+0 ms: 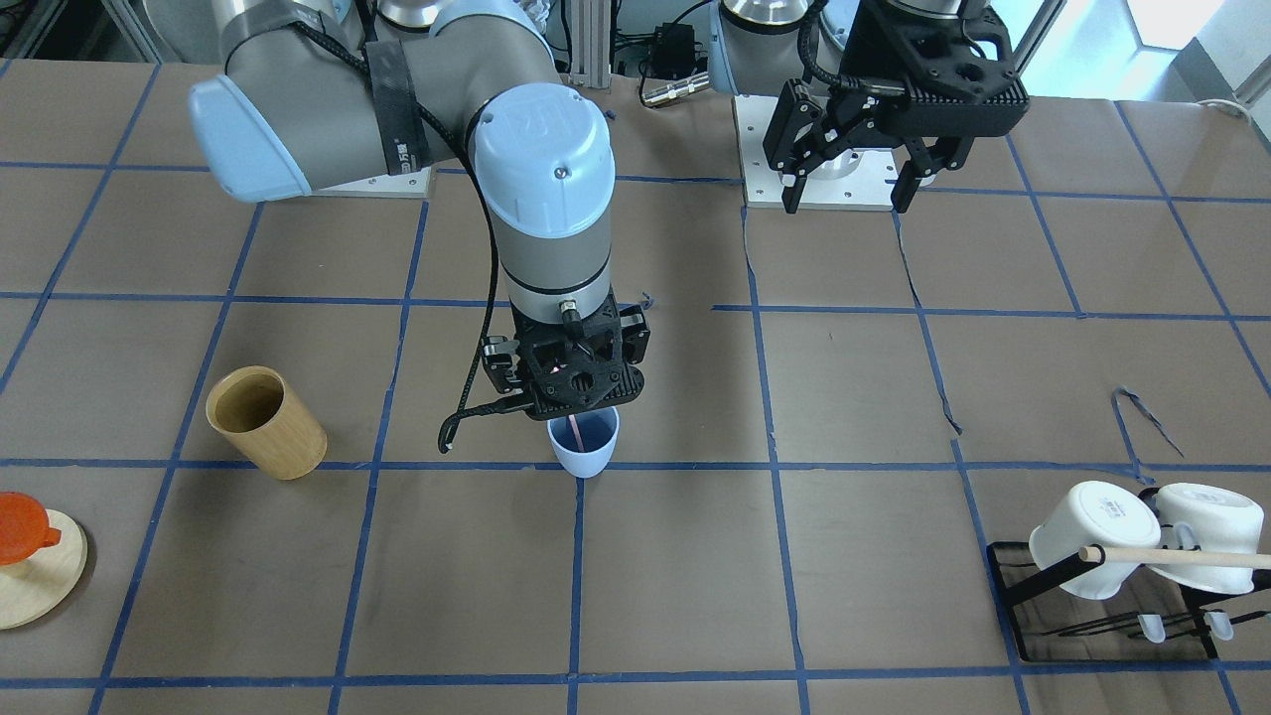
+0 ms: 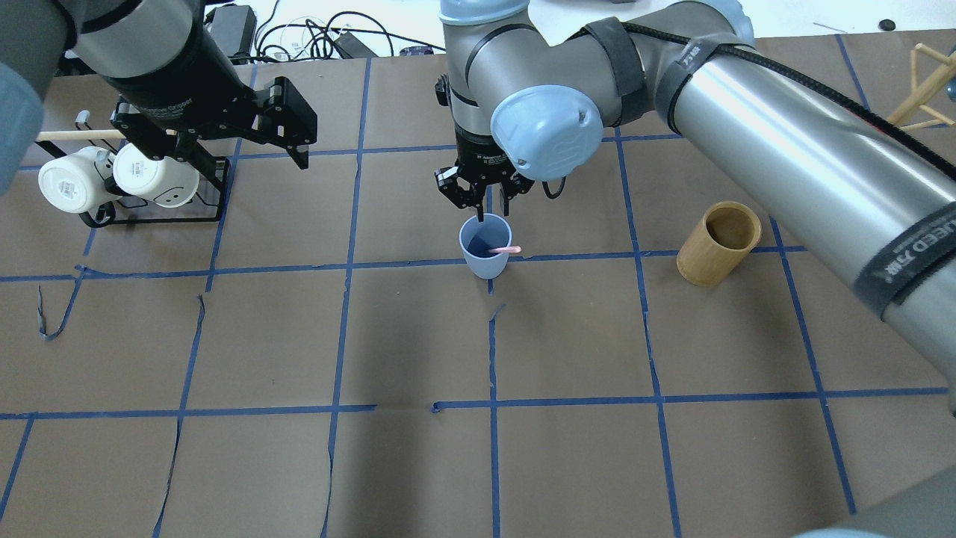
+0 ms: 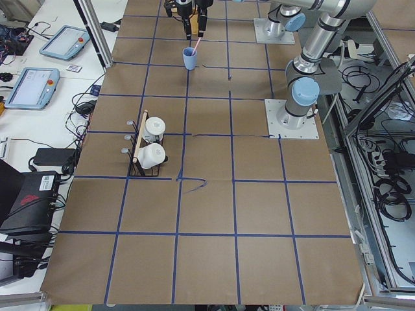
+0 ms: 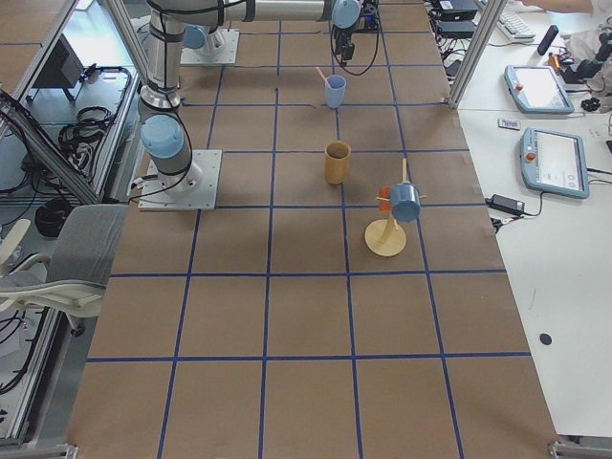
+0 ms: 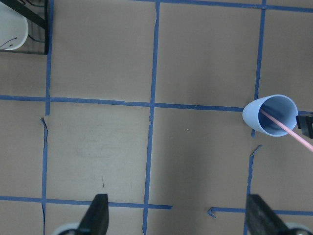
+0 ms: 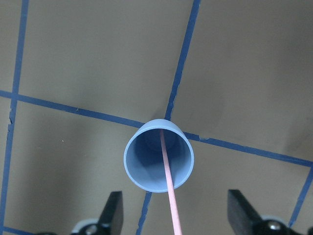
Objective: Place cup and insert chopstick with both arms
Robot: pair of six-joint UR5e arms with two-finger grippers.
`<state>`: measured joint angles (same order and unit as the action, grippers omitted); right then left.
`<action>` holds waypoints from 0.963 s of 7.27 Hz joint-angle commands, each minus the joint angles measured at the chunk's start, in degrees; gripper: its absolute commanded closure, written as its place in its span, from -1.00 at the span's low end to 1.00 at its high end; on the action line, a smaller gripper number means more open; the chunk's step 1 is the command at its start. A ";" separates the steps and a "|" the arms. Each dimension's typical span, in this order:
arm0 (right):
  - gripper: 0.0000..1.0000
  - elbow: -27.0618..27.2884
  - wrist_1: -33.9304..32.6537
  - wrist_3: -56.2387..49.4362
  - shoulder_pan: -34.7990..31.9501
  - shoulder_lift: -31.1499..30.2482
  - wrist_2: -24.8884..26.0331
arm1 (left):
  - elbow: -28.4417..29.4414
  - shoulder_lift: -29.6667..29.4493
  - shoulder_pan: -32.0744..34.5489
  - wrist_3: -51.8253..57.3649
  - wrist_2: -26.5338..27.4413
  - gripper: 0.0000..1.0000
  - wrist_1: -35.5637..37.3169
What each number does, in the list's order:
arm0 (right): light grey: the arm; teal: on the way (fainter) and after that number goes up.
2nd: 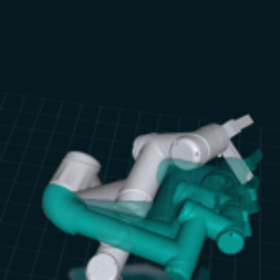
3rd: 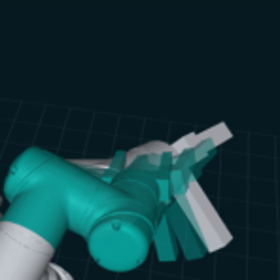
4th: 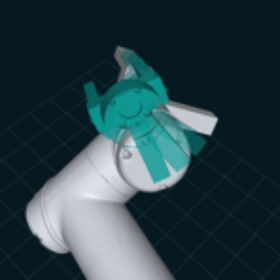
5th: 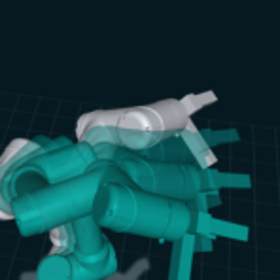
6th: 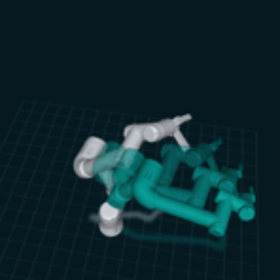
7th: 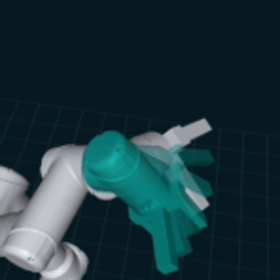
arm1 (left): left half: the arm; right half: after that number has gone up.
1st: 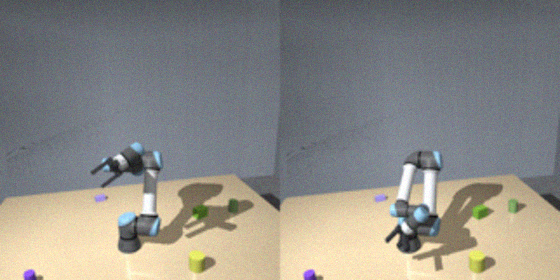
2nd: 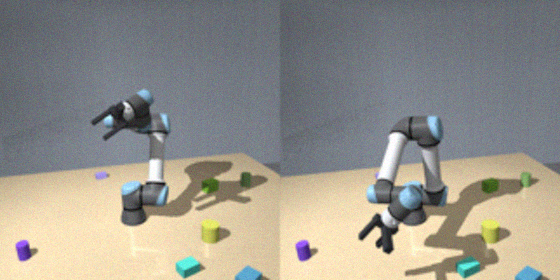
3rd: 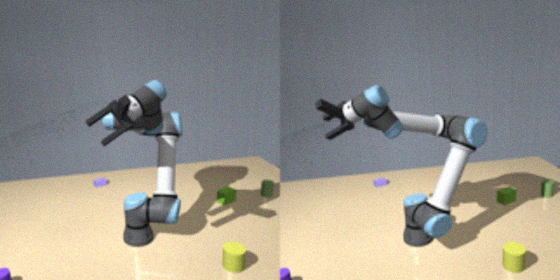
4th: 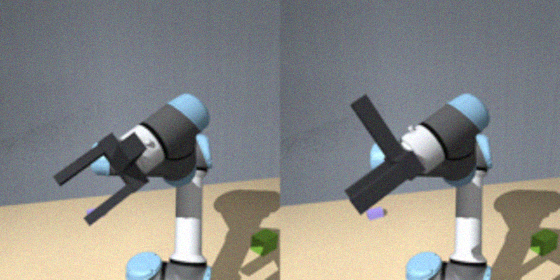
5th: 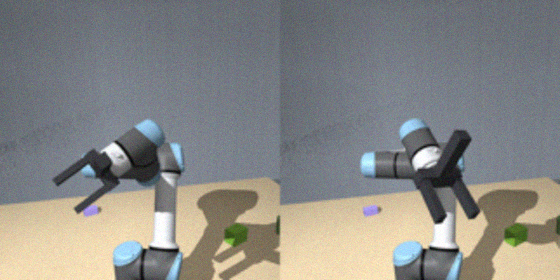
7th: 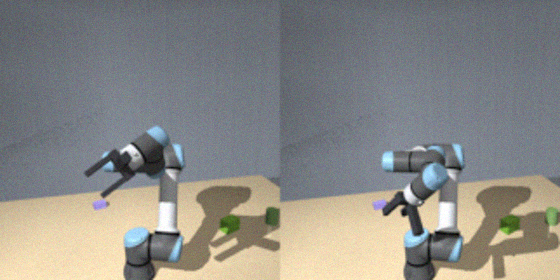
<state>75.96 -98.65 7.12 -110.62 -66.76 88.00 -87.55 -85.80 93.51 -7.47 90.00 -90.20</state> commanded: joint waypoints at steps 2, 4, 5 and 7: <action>-0.98 -5.99 5.29 -3.84 6.87 -1.17 0.86 | -0.08 0.10 0.00 0.00 0.08 -1.00 -0.33; -0.96 -1.46 5.40 -12.33 13.13 -9.49 1.12 | 0.01 0.10 0.00 0.00 0.08 -1.00 -0.33; -0.97 2.49 5.58 -15.18 13.94 -15.27 1.21 | 0.01 0.10 0.00 0.00 0.08 -1.00 -0.33; -0.97 5.86 6.36 -15.13 15.25 -22.08 1.04 | 0.01 0.19 0.00 0.00 0.08 -1.00 -0.86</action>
<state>79.82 -92.98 -7.68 -96.46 -84.79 89.11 -87.54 -85.63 93.52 -7.47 90.09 -90.84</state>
